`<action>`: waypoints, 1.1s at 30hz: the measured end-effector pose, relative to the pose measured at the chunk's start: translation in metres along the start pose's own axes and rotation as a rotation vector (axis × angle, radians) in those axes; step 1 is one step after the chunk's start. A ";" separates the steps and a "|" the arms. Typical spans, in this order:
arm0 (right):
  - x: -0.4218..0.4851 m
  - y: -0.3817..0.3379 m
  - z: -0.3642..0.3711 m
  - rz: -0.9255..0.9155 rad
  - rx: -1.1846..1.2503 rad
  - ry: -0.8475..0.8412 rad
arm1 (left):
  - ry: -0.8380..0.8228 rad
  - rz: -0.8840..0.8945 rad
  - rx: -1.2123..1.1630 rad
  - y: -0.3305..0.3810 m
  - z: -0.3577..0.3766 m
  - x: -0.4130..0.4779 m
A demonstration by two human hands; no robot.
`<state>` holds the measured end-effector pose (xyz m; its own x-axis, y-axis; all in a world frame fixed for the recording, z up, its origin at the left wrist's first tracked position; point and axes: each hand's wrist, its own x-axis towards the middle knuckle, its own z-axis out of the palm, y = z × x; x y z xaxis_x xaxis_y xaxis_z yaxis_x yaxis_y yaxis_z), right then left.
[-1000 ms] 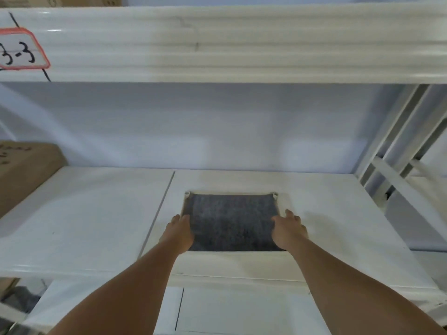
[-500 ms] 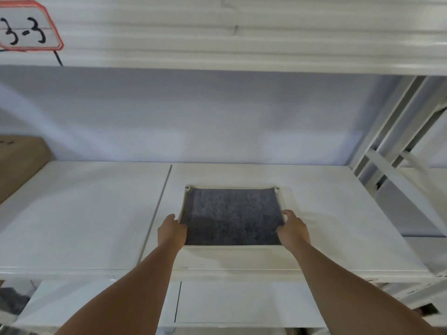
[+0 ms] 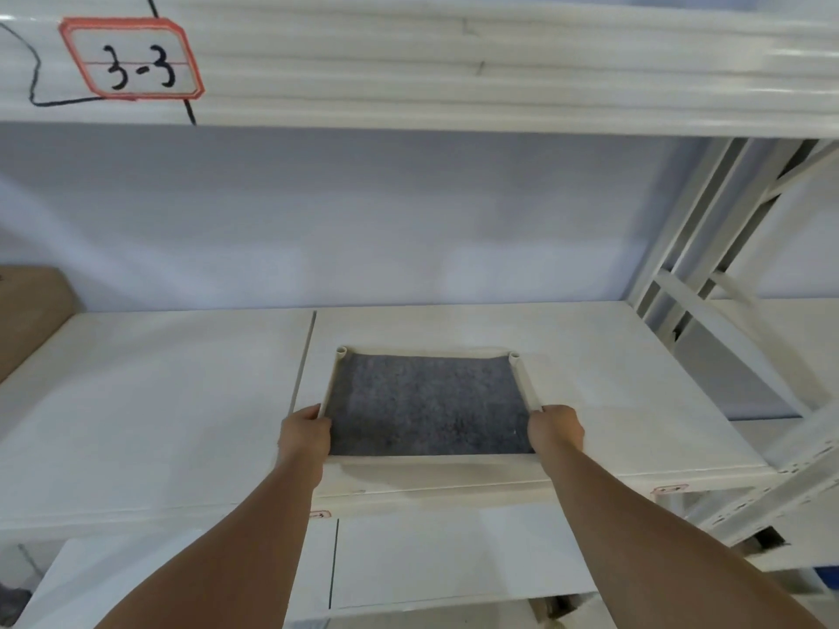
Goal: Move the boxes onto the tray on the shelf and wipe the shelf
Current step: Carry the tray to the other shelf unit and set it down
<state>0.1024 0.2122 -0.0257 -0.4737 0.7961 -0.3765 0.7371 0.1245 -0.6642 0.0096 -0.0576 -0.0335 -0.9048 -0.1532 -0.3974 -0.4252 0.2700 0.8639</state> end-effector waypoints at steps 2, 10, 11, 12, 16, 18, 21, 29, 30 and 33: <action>-0.006 0.001 -0.002 -0.039 0.020 0.011 | -0.008 0.021 -0.028 0.002 -0.005 -0.001; -0.032 0.021 -0.025 -0.091 0.121 0.123 | -0.149 0.112 -0.126 0.019 -0.005 -0.015; -0.034 0.027 -0.028 -0.094 0.125 0.140 | -0.166 0.125 -0.128 0.020 -0.002 -0.017; -0.037 0.032 -0.032 -0.089 0.129 0.160 | -0.184 0.137 -0.126 0.021 0.002 -0.019; -0.039 0.058 -0.057 -0.014 0.180 0.255 | -0.256 0.174 -0.106 0.027 0.025 -0.034; -0.041 0.075 -0.075 0.026 0.220 0.303 | -0.307 0.196 -0.096 0.033 0.041 -0.047; -0.046 0.106 -0.108 0.086 0.264 0.374 | -0.393 0.232 -0.048 0.040 0.071 -0.074; -0.074 0.214 -0.209 0.217 0.405 0.549 | -0.633 0.357 0.127 0.034 0.164 -0.177; -0.080 0.230 -0.222 0.230 0.428 0.567 | -0.653 0.375 0.150 0.031 0.177 -0.192; -0.096 0.283 -0.264 0.254 0.478 0.634 | -0.689 0.430 0.207 0.017 0.215 -0.248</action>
<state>0.4835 0.3277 -0.0068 0.1457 0.9663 -0.2120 0.4328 -0.2550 -0.8647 0.2213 0.1894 0.0134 -0.7736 0.5997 -0.2048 0.0249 0.3517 0.9358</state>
